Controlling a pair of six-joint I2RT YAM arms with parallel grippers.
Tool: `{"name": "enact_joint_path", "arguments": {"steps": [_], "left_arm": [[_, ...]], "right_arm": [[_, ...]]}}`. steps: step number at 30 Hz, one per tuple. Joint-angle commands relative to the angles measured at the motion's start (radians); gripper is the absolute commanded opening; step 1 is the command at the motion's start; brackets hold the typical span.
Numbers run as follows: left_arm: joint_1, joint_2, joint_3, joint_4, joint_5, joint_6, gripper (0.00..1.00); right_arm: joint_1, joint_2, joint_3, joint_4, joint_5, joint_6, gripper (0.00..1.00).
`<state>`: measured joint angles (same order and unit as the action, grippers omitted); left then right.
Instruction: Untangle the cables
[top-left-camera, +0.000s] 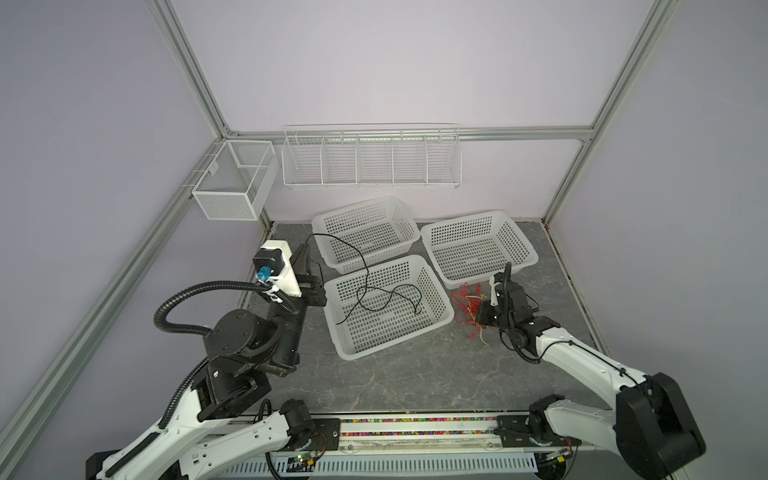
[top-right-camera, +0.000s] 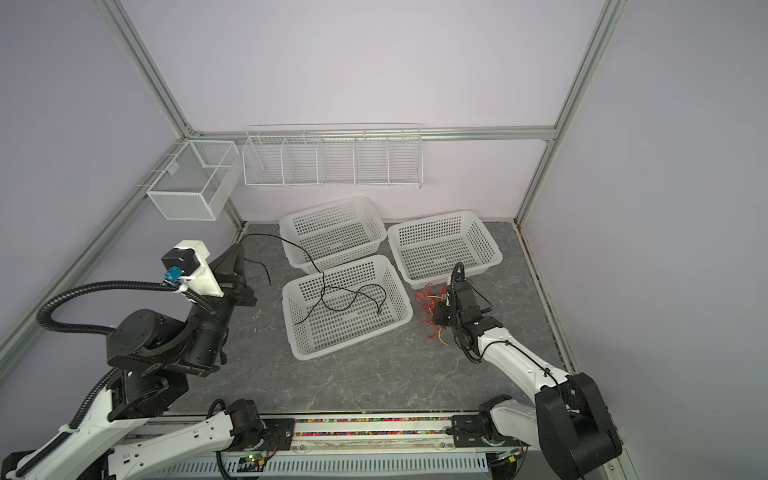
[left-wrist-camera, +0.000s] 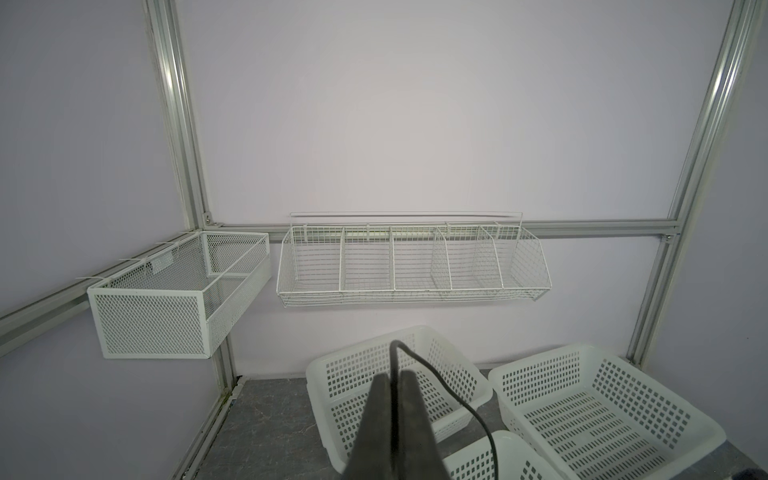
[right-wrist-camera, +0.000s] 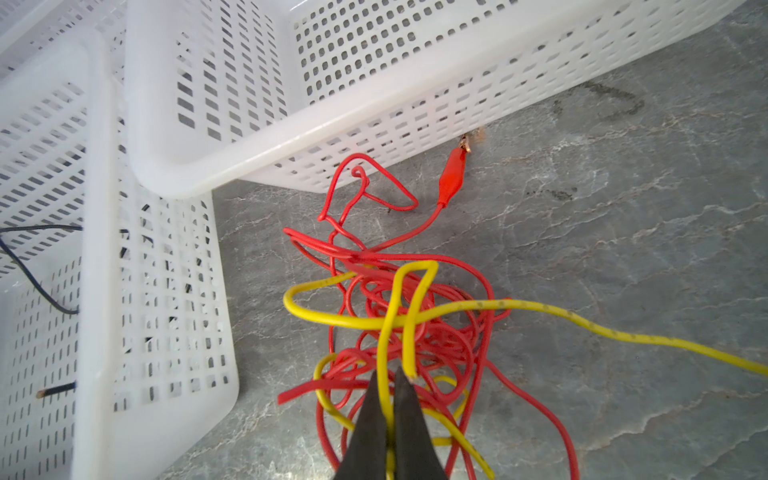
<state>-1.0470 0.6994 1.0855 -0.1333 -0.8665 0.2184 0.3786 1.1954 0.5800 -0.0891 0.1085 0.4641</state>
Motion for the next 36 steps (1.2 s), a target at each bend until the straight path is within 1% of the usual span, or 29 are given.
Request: {"name": "enact_joint_path", "arguments": {"steps": [1,4,8,12,17,20,22,24,29,32,36], "left_arm": [[0.010,0.048,-0.019,-0.031,0.015,-0.033,0.00],[0.044,0.119,-0.019,-0.072,0.063,-0.101,0.00],[0.099,0.196,-0.020,-0.123,0.186,-0.228,0.00],[0.103,0.289,-0.024,-0.147,0.304,-0.317,0.00],[0.108,0.419,-0.035,-0.121,0.435,-0.414,0.00],[0.112,0.486,-0.039,-0.088,0.489,-0.442,0.00],[0.120,0.519,-0.044,-0.071,0.492,-0.476,0.00],[0.145,0.545,-0.046,-0.064,0.514,-0.494,0.00],[0.241,0.600,-0.084,-0.048,0.634,-0.577,0.00],[0.265,0.631,-0.103,-0.045,0.667,-0.599,0.00],[0.275,0.679,-0.117,-0.039,0.697,-0.622,0.00]], "right_arm": [[-0.001,-0.005,0.017,-0.012,-0.026,0.003,0.06],[-0.001,-0.032,0.015,-0.008,-0.061,-0.008,0.06],[0.000,-0.102,0.002,-0.003,-0.094,-0.030,0.06],[-0.001,-0.214,-0.015,-0.007,-0.118,-0.059,0.06],[0.000,-0.371,-0.031,-0.017,-0.154,-0.077,0.06],[-0.001,-0.445,-0.031,-0.035,-0.163,-0.083,0.06],[0.000,-0.477,-0.031,-0.045,-0.170,-0.088,0.06],[0.000,-0.495,-0.029,-0.053,-0.179,-0.091,0.06],[0.000,-0.497,-0.015,-0.064,-0.195,-0.094,0.06],[0.000,-0.489,-0.017,-0.044,-0.192,-0.086,0.06],[0.000,-0.456,-0.012,-0.009,-0.190,-0.081,0.06]]}}
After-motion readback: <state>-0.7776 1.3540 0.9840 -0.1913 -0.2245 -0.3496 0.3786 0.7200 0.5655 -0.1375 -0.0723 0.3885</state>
